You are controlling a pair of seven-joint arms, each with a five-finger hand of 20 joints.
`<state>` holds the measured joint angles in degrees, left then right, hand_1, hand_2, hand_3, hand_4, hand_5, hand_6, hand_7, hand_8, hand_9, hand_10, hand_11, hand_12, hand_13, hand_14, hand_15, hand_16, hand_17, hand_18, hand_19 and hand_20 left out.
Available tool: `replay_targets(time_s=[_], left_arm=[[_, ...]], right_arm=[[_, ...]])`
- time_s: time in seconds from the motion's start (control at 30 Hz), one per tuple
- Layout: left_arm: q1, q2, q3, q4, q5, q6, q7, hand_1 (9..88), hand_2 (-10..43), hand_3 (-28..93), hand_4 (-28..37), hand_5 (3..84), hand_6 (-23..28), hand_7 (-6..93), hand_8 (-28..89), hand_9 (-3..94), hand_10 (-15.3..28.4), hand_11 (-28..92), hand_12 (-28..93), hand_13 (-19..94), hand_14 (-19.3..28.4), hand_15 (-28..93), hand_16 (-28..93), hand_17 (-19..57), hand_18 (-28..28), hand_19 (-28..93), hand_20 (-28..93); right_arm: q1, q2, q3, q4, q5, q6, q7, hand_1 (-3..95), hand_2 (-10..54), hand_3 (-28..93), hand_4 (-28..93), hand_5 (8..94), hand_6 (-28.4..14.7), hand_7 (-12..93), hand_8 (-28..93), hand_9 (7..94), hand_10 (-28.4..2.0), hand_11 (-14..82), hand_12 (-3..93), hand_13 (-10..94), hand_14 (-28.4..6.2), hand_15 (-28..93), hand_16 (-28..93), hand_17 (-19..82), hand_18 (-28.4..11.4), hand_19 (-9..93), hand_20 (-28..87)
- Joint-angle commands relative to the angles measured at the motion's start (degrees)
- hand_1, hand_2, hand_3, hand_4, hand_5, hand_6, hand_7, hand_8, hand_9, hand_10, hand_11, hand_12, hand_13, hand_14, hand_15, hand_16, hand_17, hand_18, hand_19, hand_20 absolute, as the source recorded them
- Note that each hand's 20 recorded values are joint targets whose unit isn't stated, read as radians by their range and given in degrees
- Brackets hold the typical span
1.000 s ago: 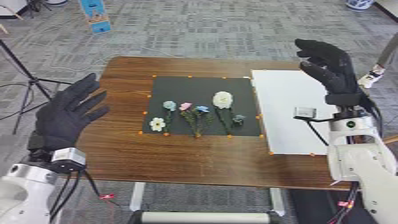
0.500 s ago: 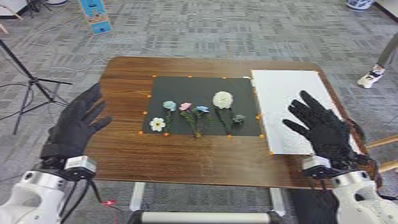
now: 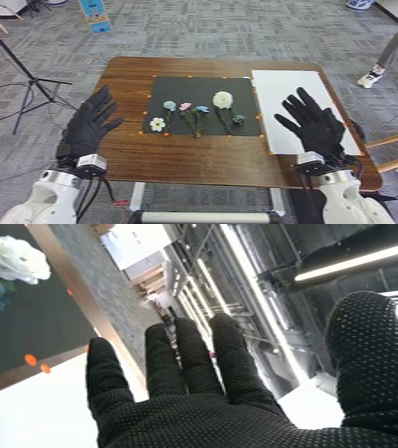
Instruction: Arrange flowers
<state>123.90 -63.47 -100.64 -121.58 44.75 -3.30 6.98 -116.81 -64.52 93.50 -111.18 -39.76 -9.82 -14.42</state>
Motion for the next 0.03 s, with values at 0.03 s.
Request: replay_targets(time_s=[0.03], left_arm=[[0.2, -1.10, 0.20, -0.12, 0.14, 0.63, 0.76, 29.6, -9.5, 54, -28.3, 19.1, 1.7, 17.1, -9, 14.6, 7.9, 10, 19, 13, 10.5, 3, 9, -13.4, 20.8, 36, 6]], right_arm=[[1.5, -0.4, -1.2, 0.0, -7.2, -0.2, 1.6, 12.0, -3.4, 80, -24, 30.8, -2.1, 5, -7, 27.9, -10.0, 0.5, 16.5, 18, -8.1, -5, 31, -5, -19.3, 28, 13]])
